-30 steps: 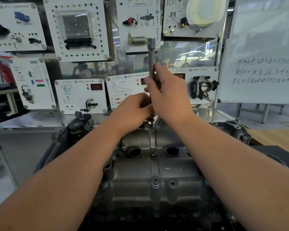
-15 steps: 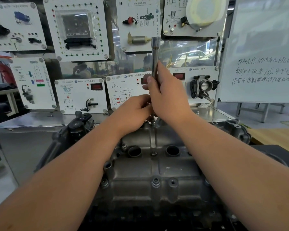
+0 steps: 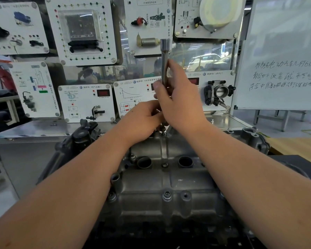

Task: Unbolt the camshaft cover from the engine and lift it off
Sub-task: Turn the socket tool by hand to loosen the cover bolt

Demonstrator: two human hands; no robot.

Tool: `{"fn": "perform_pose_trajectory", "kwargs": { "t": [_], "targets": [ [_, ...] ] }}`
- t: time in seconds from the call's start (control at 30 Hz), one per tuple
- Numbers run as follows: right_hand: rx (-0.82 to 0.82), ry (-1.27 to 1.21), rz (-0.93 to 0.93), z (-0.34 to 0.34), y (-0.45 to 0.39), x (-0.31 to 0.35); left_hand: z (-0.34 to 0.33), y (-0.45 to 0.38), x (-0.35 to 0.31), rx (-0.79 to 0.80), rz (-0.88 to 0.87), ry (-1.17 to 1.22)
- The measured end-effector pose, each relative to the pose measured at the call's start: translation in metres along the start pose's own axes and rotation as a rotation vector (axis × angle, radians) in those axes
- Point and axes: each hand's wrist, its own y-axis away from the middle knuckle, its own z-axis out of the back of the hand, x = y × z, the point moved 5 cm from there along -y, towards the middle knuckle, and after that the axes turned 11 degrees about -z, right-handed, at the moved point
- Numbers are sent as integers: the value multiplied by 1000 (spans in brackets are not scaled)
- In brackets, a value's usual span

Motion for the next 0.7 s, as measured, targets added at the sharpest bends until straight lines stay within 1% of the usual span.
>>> {"fn": "perform_pose_trajectory", "kwargs": {
  "t": [0.13, 0.33, 0.5, 0.57, 0.7],
  "targets": [
    [-25, 68, 59, 1, 0, 3, 2, 0, -3, -16, 12, 10],
    [13, 65, -9, -2, -1, 0, -2, -2, 4, -10, 0, 14],
    [-59, 64, 41, 3, 0, 3, 2, -4, 6, -23, 16, 6],
    [-37, 80, 49, 1, -1, 4, 2, -2, 7, -32, 26, 15],
    [10, 71, 20, -2, -1, 2, 0, 0, 0, -6, -12, 10]
  ]
}}
